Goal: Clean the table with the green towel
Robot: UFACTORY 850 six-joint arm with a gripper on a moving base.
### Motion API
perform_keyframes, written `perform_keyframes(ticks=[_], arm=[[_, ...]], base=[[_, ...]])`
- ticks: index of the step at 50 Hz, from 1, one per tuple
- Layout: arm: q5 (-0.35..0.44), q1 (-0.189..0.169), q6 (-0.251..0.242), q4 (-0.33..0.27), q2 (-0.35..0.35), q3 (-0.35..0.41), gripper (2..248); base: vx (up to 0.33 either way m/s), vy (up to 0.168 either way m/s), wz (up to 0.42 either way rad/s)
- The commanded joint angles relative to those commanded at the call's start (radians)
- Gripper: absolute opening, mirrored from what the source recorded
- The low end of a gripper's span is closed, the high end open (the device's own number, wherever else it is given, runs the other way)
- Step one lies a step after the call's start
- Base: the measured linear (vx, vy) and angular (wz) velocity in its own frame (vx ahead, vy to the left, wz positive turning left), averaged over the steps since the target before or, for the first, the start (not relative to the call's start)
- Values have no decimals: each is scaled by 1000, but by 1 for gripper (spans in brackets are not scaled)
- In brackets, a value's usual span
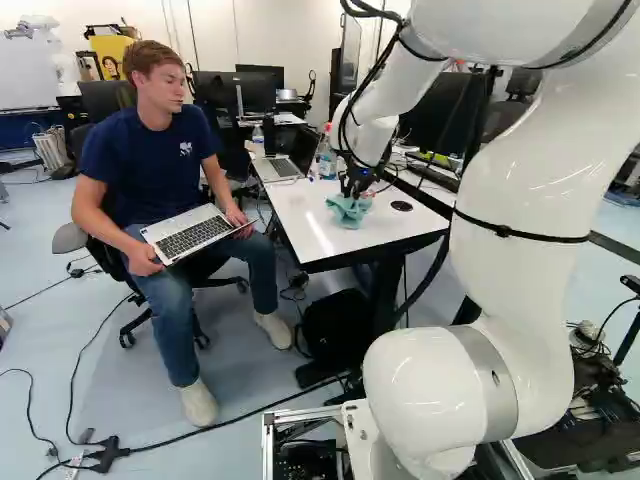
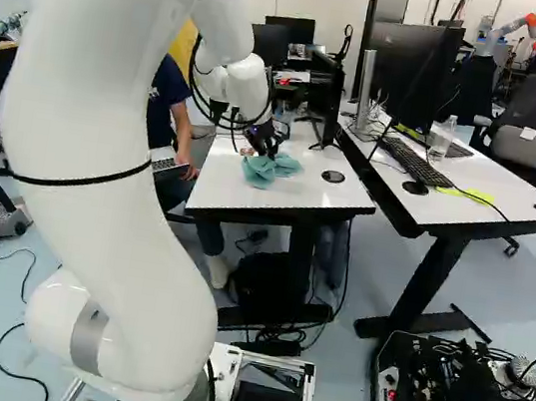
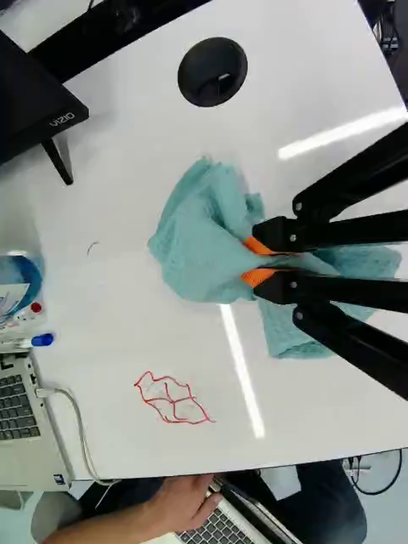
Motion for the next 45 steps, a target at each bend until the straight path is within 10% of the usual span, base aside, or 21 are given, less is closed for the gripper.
perform_keyframes(ticks=[45], arm=[[0,3,0,0,-156,-186,39]], base=[[0,0,0]])
